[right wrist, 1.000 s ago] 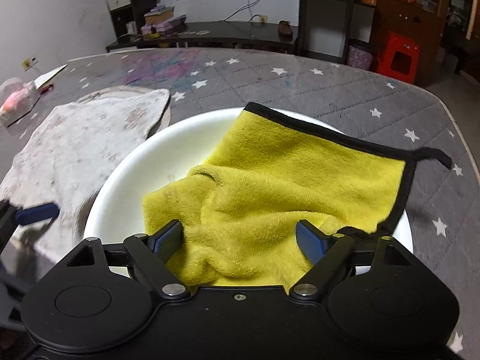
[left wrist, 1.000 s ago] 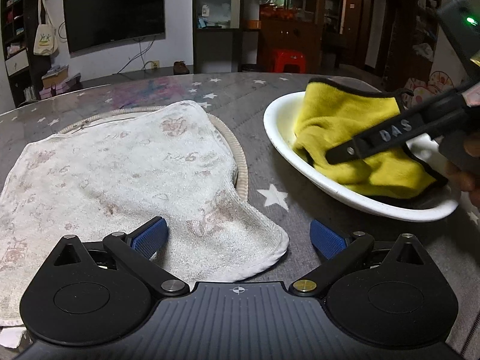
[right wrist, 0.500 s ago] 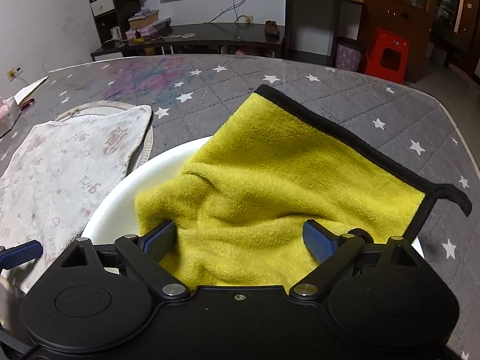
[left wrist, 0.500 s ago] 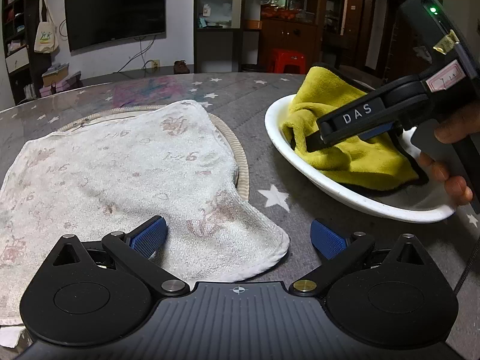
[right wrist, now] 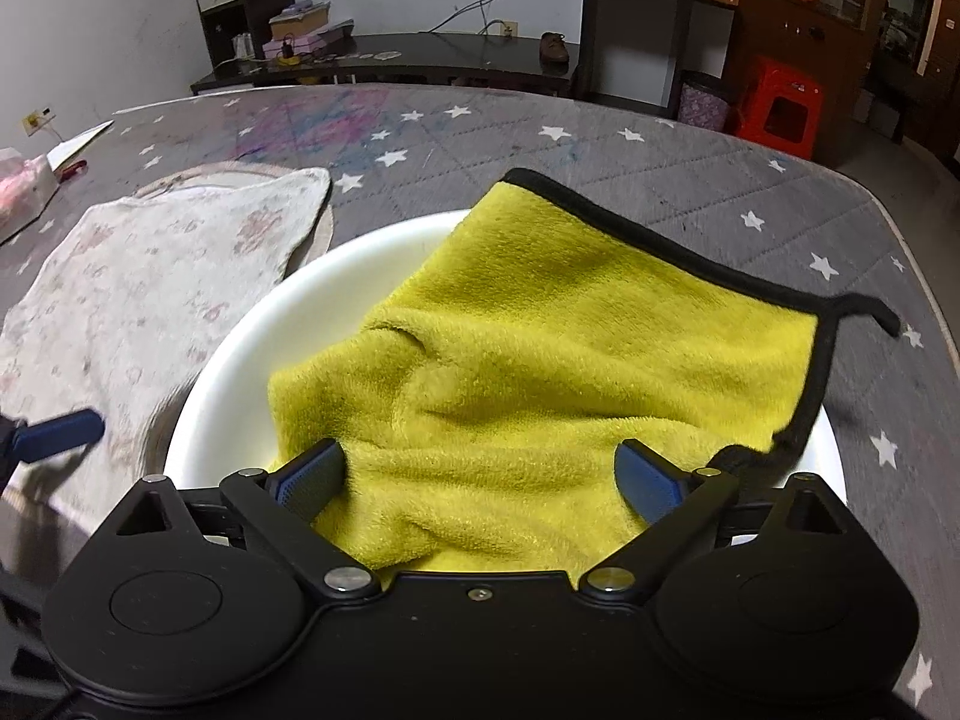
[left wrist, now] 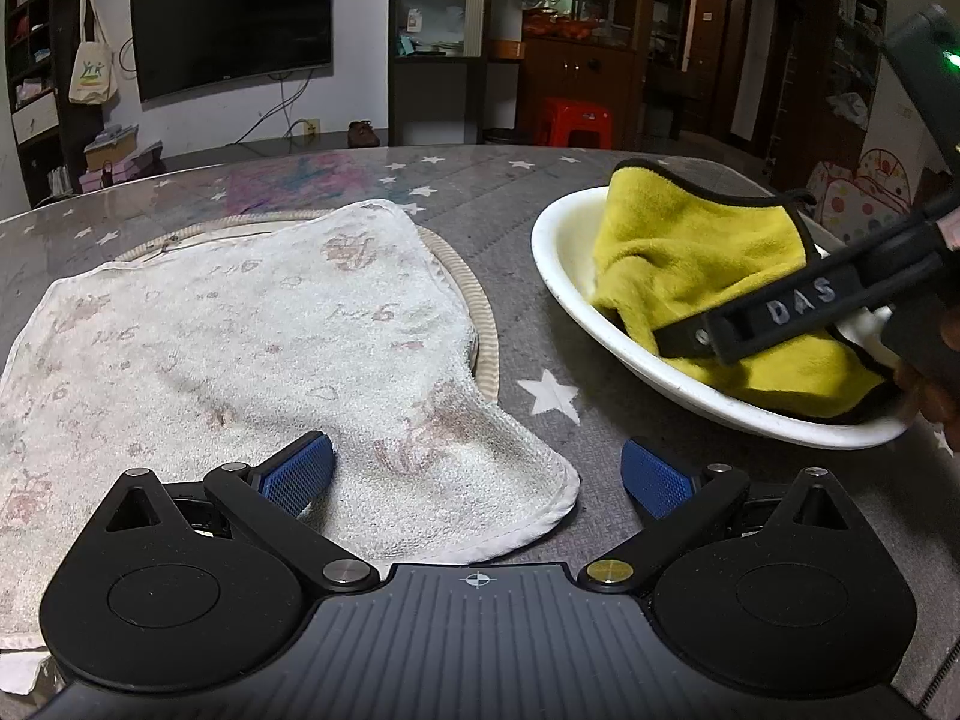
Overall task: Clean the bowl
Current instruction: 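Wipe the yellow cloth around the bowl's inner wall with the right gripper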
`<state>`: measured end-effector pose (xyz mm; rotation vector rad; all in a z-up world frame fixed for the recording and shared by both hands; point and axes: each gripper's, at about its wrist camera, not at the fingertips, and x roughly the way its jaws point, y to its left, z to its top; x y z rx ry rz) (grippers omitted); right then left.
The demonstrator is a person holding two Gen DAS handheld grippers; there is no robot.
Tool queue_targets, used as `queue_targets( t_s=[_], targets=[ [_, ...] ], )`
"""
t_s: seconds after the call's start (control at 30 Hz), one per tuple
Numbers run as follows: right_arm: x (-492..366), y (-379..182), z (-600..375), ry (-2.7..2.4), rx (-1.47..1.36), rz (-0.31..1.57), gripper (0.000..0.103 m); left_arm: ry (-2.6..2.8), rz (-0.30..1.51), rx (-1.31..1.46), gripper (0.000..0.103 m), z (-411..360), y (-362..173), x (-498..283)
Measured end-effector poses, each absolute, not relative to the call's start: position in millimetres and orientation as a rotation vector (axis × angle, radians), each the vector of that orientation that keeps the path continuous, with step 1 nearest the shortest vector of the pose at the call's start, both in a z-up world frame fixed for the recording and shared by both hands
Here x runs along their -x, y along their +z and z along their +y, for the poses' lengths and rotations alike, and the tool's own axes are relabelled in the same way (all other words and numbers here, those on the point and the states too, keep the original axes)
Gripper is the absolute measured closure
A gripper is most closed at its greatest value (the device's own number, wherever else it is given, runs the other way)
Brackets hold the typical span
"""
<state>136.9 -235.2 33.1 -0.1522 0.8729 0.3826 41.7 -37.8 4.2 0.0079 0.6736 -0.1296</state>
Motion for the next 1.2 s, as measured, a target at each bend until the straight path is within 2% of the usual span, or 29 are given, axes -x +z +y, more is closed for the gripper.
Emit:
queue_targets(
  t_s=[0.57,1.2],
  targets=[
    [-119,34,-255,0.419,0.172,0.903,0.0,-0.127,0.674,-0.003,0.0,-35,3,-44],
    [-137,33,-244,0.407,0.165,0.899,0.0,-0.127,0.674,-0.001,0.0,-35,4,-44]
  ],
)
